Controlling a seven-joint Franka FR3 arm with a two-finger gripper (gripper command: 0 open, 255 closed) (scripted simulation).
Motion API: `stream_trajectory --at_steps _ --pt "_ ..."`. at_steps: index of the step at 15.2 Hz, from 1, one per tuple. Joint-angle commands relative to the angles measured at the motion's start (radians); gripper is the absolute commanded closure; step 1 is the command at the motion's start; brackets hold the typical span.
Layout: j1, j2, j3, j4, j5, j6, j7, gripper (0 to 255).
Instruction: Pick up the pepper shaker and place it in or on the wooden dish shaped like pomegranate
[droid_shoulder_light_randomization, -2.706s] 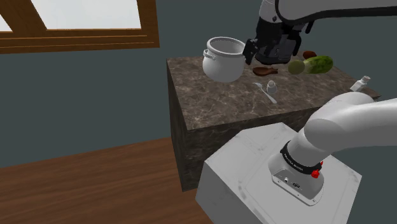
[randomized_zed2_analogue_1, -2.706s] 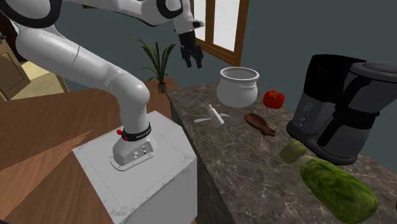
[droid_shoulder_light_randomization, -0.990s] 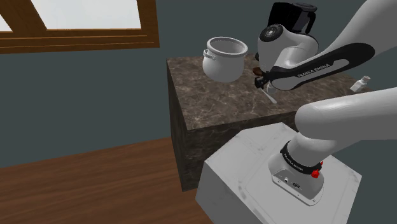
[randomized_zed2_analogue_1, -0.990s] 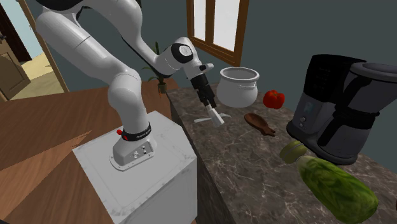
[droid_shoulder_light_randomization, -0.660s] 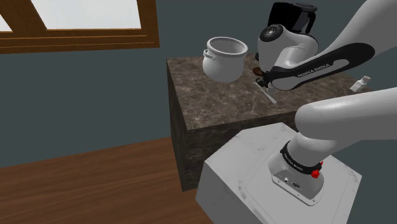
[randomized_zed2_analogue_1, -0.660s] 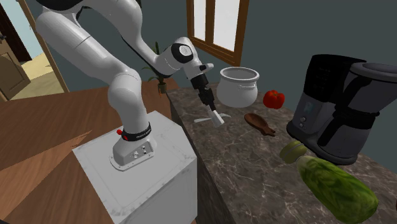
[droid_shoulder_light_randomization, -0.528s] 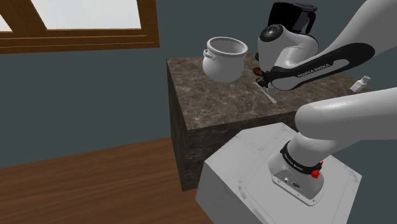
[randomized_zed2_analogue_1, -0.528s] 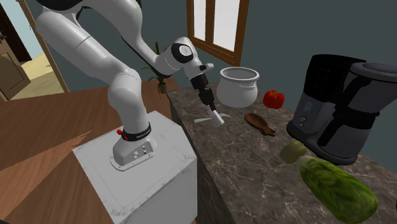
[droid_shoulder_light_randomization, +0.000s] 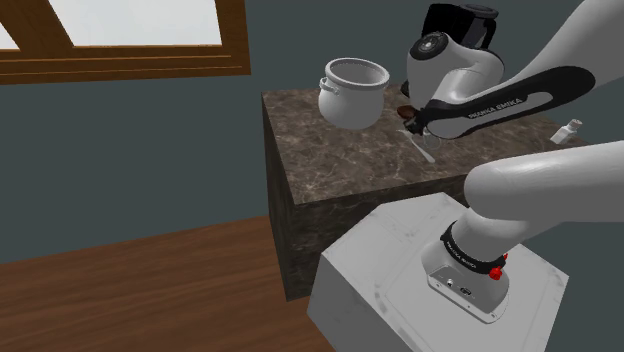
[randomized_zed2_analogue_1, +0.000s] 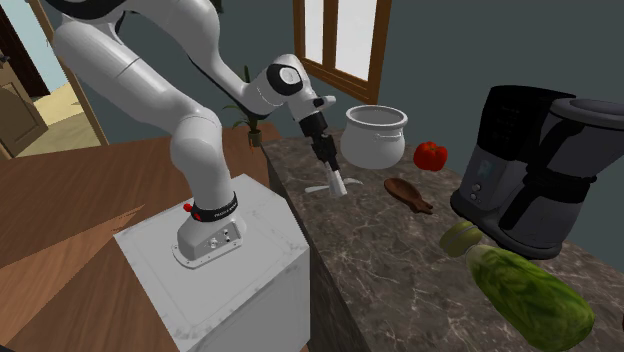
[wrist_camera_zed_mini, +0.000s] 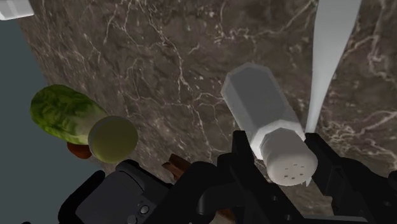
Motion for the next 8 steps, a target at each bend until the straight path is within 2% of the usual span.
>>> stream_trajectory --at_steps 1,8 --pt "0.013 -0.021 -0.010 0.011 0.020 -0.027 -0.028 255" --pt "0.055 -0.099 -0.037 0.053 0.084 -0.132 -0.120 255"
